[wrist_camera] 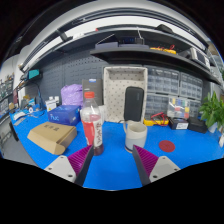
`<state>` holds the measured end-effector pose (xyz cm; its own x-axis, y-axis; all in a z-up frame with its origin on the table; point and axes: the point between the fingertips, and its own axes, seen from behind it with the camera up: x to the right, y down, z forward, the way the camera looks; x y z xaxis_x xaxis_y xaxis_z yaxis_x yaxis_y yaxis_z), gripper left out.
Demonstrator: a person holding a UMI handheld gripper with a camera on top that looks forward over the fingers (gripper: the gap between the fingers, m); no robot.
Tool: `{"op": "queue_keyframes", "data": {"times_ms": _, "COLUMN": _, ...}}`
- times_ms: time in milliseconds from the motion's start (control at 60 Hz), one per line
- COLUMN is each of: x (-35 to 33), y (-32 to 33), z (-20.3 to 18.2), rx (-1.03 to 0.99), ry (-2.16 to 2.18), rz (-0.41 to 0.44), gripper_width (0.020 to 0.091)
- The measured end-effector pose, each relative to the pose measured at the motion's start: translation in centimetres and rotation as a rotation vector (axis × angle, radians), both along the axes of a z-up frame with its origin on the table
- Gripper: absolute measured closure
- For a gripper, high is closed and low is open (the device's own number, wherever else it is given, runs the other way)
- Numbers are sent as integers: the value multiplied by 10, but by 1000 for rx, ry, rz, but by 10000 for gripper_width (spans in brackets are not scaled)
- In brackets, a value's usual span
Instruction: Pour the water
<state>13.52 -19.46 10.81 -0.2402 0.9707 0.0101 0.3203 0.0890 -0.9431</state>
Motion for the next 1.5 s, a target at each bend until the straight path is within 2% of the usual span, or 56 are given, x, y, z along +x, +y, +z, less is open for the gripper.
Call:
{"op": "queue_keyframes", "data": {"times_ms": 33, "x": -8, "y": -40, "z": -6, "rx": -5, "ry": 7, "rz": -10, "gripper_width": 313}}
{"op": "queue_keyframes", "data": {"times_ms": 217, "x": -44, "y": -93, "z": -12, "rx": -31, "ry": 14, "rz": -7, "gripper_width": 312}}
{"op": "queue_keyframes", "data": {"times_ms": 600, "x": -122, "y": -135, "z": -26, "rx": -15, "ry": 54, "rz": -47, "gripper_width": 325}}
{"op": "queue_keyframes", "data": {"times_ms": 717, "x": -134, "y": -140, "z": -25, "rx": -48, "ry": 110, "rz": -47, "gripper_width": 413}}
{"op": "queue_keyframes", "data": {"times_ms": 733, "x": -136, "y": -137, "z": -24, "rx": -42, "ry": 117, "rz": -56, "gripper_width": 434}}
{"op": "queue_keyframes", "data": {"times_ms": 767, "x": -138, "y": -132, "z": -25, "rx": -27, "ry": 127, "rz": -73, "gripper_width": 528}}
{"op": "queue_keyframes", "data": {"times_ms": 783, "x": -139, "y": -132, "z": -25, "rx": -26, "ry": 132, "rz": -73, "gripper_width": 540}}
{"op": "queue_keyframes", "data": {"times_ms": 1000, "x": -140, "y": -133, "z": -26, "rx": -25, "ry": 152, "rz": -38, "gripper_width": 666}}
{"op": "queue_keyframes", "data": {"times_ms": 1033, "x": -140, "y": -133, "z": -26, "rx": -23, "ry": 150, "rz": -32, "gripper_width": 702}}
{"op": "queue_keyframes", "data": {"times_ms": 1167, "x": -141, "y": -134, "z": -27, "rx": -43, "ry": 126, "rz": -37, "gripper_width": 704}}
{"op": "queue_keyframes", "data": {"times_ms": 1350, "x": -148, "y": -126, "z": -22, "rx": -278, "ry": 15, "rz": -95, "gripper_width": 705}}
{"op": "queue_keyframes", "data": {"times_ms": 1500, "x": -155, "y": -124, "z": 2, "rx": -669, "ry": -85, "rz": -174, "gripper_width": 704}}
